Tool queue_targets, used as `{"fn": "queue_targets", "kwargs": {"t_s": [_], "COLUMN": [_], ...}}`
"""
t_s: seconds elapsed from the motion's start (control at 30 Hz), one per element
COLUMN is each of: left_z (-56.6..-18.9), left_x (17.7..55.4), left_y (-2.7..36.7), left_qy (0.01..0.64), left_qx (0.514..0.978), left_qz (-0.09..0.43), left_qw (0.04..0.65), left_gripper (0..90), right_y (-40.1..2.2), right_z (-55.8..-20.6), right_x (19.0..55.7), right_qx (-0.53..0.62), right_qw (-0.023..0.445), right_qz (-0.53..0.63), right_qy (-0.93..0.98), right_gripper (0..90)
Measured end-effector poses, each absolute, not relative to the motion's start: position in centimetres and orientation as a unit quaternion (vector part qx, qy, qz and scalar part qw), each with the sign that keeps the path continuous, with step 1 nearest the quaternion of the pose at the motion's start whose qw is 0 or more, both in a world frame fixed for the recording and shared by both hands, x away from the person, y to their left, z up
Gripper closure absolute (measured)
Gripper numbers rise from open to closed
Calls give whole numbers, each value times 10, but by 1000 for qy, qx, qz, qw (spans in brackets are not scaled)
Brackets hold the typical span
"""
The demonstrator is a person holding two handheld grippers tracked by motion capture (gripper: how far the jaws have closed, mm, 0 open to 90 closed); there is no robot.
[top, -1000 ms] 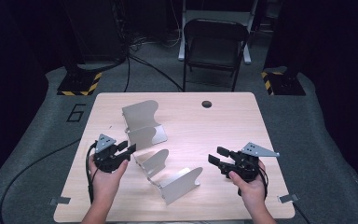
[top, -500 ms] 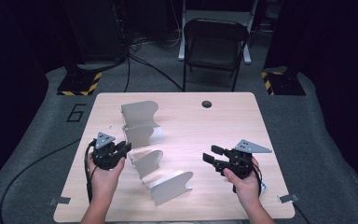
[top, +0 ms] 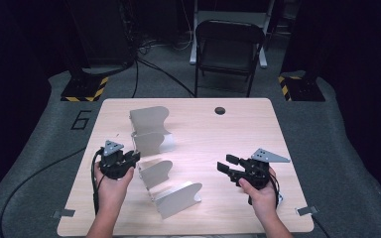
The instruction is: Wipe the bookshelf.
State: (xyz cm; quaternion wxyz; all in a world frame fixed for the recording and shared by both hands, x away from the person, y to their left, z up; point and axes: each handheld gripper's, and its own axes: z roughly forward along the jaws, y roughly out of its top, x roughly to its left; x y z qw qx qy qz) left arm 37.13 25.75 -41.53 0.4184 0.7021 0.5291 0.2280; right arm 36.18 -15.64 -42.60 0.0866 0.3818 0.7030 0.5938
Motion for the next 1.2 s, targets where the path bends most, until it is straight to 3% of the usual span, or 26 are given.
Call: {"fn": "queue_targets", "kwargs": {"t_s": [0.37, 0.77, 1.2], "left_z": [-413, -409, -407], "left_x": [392, 414, 426], "left_y": [236, 219, 195], "left_qy": [487, 427, 356], "left_qx": [732, 775, 816], "left_qz": [210, 160, 110], "left_qw": [427, 437, 442], "left_gripper": [804, 831, 830], "right_y": [-160, -159, -129], "right_z": [-431, -437, -437], "right_x": [365, 370, 392], "right_qx": [393, 400, 372], "right_qw": [87, 92, 163], "right_qz": [590, 578, 530], "right_qy": [700, 705, 745], "right_gripper": [431, 433, 450]}}
